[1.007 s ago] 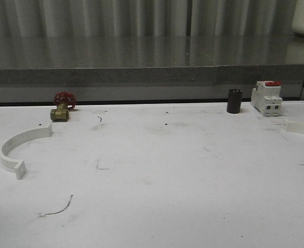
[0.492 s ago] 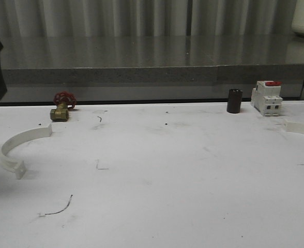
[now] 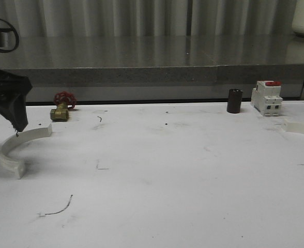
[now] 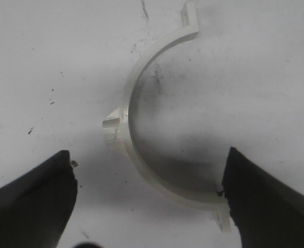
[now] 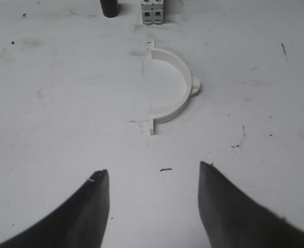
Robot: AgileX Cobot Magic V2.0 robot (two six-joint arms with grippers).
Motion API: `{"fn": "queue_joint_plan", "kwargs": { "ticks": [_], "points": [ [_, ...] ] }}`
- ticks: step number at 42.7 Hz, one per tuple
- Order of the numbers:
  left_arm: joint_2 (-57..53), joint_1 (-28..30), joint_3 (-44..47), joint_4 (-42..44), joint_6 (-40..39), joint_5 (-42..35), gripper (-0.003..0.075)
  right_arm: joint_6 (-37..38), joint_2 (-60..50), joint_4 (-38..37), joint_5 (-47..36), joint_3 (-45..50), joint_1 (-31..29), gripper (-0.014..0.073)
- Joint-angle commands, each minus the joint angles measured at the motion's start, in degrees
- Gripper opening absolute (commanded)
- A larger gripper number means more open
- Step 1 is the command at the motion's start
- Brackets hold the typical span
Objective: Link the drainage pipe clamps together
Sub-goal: 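Lower the left gripper onto the clamp half's end tab and close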
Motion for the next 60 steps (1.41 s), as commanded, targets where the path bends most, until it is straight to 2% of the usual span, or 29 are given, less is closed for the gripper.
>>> {"fn": "queue_joint_plan", "kwargs": {
  "ticks": [1,17,32,53,55,60],
  "points": [
    [-0.76,-0.28,-2.06,-0.58,-0.43,-1.97,0.0516,-0.18,0.31,-0.65,-3.26,-1.94,-0.37,0.0423],
    [3.96,1.91,-3.49,-0.85,-3.40,-1.54,0.0494,-0.18,0.31,-0.65,-3.26,-1.94,-0.37,0.0423],
    [5.33,1.91,-4.78,-2.49,-3.40,-4.89,0.0494,-0.18,0.31,-0.65,-3.26,-1.94,-0.37,0.0423],
    [7.67,1.91,-6.79,-3.32,-3.40,-1.36,0.0489,-0.18,0.31,-0.65,-3.26,-1.94,-0.37,0.0423],
    [7.67,1.91,-6.79,-3.32,-3.40,-1.22,0.0477,-0.18,0.31,-0.65,-3.26,-1.94,-0.37,0.0423],
    [7.67,1.91,-6.79,-3.32,-3.40,-1.10,0.0385,-0.18,0.31,-0.65,-3.26,-1.94,-0.37,0.0423]
  ]
}}
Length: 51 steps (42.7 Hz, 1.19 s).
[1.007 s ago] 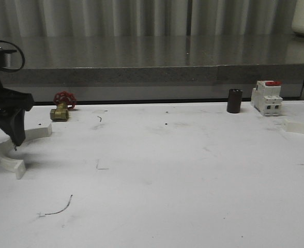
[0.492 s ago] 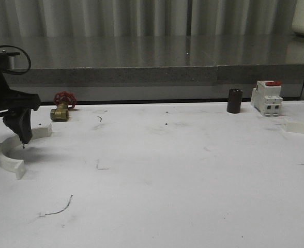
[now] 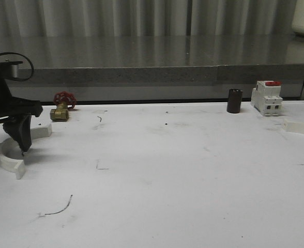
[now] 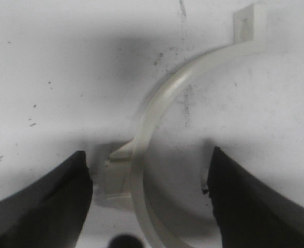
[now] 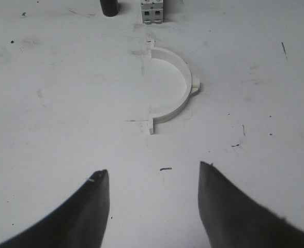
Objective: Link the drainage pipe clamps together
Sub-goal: 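Lower the left gripper onto the clamp half's end tab and close, then lift the clamp half with the left gripper and set it mid-table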
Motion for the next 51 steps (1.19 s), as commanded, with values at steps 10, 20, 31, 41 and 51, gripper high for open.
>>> {"fn": "queue_joint_plan", "kwargs": {
  "ticks": [10,20,31,41,51],
  "points": [
    [-2.71,0.05,-1.69,-0.48,-0.55,-1.15,0.0187,-0.18,0.23,-0.65,-3.36,-1.94,-0.37,0.0423],
    [-2.71,0.05,-1.69,-0.36,-0.55,-1.28,0.0074,-0.18,0.23,-0.65,-3.36,-1.94,-0.37,0.0423],
    [-2.82,0.05,-1.69,-0.36,-0.55,-0.71,0.0038,-0.18,0.23,-0.65,-3.36,-1.94,-0.37,0.0423],
    [-6.85,-1.58,-2.79,-0.36,-0.55,0.33,0.0038,-0.18,0.23,-0.65,-3.36,-1.94,-0.37,0.0423],
    [-8.45,-7.91,-8.03,-0.36,-1.15,5.73,0.0039,-0.18,0.23,-0.65,-3.36,-1.94,-0.37,0.0423]
  ]
}}
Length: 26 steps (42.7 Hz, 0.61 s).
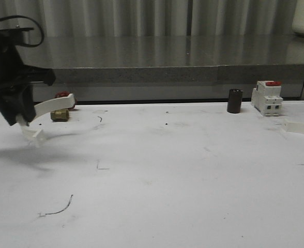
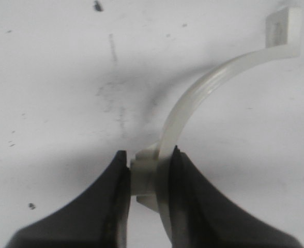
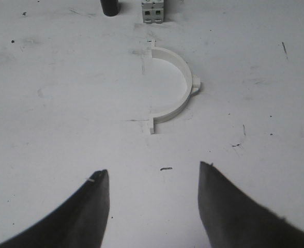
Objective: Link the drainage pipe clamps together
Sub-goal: 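Lift the clamp half with the left gripper and set it mid-table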
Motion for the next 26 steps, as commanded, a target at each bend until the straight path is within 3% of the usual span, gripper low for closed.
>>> {"fn": "queue_joint_plan", "kwargs": {
  "ticks": [1,17,26],
  "points": [
    [-3.11,-3.41,-3.81,-0.48,-1.72,1.40,0.0041,-0.18,0.23,-0.65,-3.36,-1.94,-0.37,0.0423],
    [-0.57,-16.64,-7.09,0.36,-18.51,0.33,0.0056,-0.18,0.23,-0.65,-3.36,-1.94,-0.37,0.0423],
    [4.03,-20.85,-9.34,0.59,-24.96,-1.07,0.0056,-0.18,0.23,-0.65,-3.36,-1.94,-0.37,0.0423]
  ]
}}
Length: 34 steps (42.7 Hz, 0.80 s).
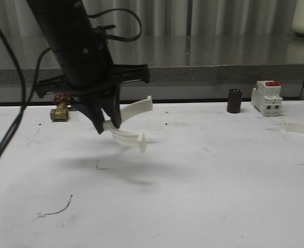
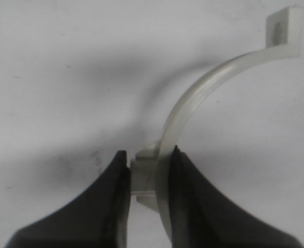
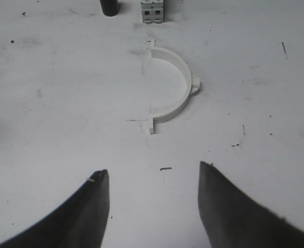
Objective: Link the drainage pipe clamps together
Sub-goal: 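Lift the clamp half with the left gripper and set it mid-table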
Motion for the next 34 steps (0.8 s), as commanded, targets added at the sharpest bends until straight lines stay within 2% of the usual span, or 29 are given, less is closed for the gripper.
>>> {"fn": "queue_joint_plan", "kwargs": {
  "ticks": [1,8,25,31,34],
  "points": [
    [-0.43,-1.61,-2.88,0.06,-3.64,-2.16,0.0056,-0.18,0.23,-0.65,-3.36,-1.94,-0.37,0.0423],
    [3.28,-2.69,-4.81,0.10,-7.03,-2.27,0.0056,-0.18,0.23,-0.65,-3.36,-1.94,-0.37,0.0423],
    [5.42,-1.90,-6.16,1.82,-7.36,-2.35,0.0059,-0.18,0.23,-0.65,-3.36,-1.94,-0.37,0.0423],
    [5.42,-1.66,-6.16,2.84,-7.36,-1.50,0.0111,-0.18,0.23,-0.65,-3.36,-1.94,-0.37,0.0423],
    [5.42,-1.66,-6.16,2.84,-7.36,-1.50,0.0163,-0.18,0.23,-0.65,-3.36,-1.94,-0.37,0.0423]
  ]
}}
